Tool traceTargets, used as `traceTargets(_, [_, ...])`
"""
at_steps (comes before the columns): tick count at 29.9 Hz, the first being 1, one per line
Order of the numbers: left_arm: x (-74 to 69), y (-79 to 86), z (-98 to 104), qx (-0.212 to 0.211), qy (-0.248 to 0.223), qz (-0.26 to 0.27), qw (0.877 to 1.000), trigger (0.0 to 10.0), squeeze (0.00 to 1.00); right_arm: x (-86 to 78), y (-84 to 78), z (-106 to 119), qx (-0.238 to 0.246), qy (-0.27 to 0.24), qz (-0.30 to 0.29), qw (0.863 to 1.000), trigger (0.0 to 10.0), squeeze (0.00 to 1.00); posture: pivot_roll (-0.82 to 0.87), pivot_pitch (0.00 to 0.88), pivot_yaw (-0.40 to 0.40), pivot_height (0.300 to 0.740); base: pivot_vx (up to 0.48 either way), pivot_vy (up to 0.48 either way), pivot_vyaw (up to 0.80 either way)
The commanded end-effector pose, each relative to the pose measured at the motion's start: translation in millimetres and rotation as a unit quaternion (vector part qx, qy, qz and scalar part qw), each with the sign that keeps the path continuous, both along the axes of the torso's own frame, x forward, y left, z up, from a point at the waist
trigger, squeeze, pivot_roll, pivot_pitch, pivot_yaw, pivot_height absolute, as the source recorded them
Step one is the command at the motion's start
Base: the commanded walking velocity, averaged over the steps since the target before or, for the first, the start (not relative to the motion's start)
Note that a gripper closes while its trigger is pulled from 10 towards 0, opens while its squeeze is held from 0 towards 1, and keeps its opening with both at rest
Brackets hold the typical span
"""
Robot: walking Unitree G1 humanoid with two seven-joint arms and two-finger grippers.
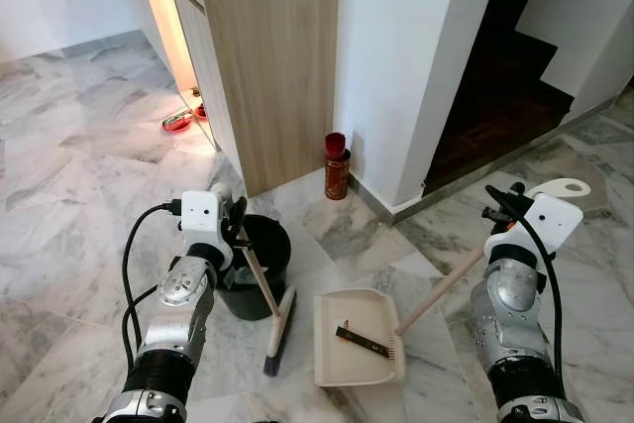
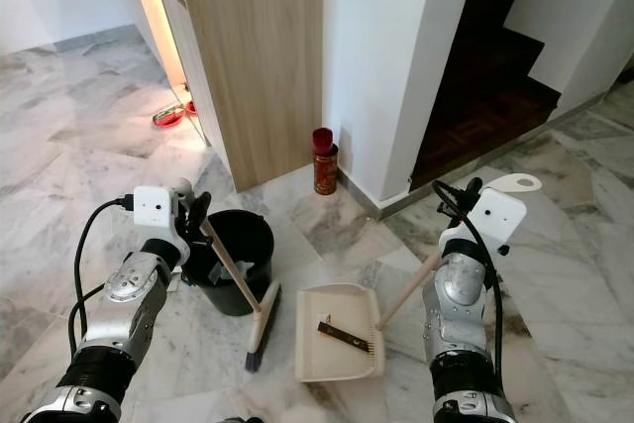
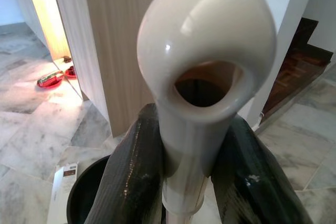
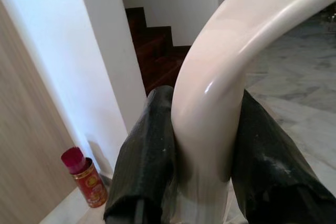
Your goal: Sweep floor
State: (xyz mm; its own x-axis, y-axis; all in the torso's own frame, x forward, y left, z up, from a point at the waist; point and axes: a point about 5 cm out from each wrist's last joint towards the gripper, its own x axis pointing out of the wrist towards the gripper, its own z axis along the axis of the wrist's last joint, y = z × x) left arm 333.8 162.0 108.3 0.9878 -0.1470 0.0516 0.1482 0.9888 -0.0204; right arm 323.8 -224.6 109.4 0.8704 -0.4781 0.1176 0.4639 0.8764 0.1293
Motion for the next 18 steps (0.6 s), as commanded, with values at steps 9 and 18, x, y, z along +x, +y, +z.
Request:
traceTargets(9, [0.6, 1.7, 12.4, -0.003, -0.024, -0.001, 1.000, 10.0, 0.00, 5.1, -0.1, 9.1, 0.003, -0.013, -0.006, 1.000, 10.0, 0.00, 0.11, 0.059, 0.013, 0.740, -0.160, 0.000, 0.00])
traceTargets(18, [0.5, -0.4, 12.4, -0.007, -0.024, -0.006, 1.000, 10.0, 0.00, 4.8, -1.7, 8.7, 0.004, -0.012, -0.009, 1.000, 10.0, 0.00, 0.10, 0.059, 0.013, 0.740, -0.259, 0.000, 0.00])
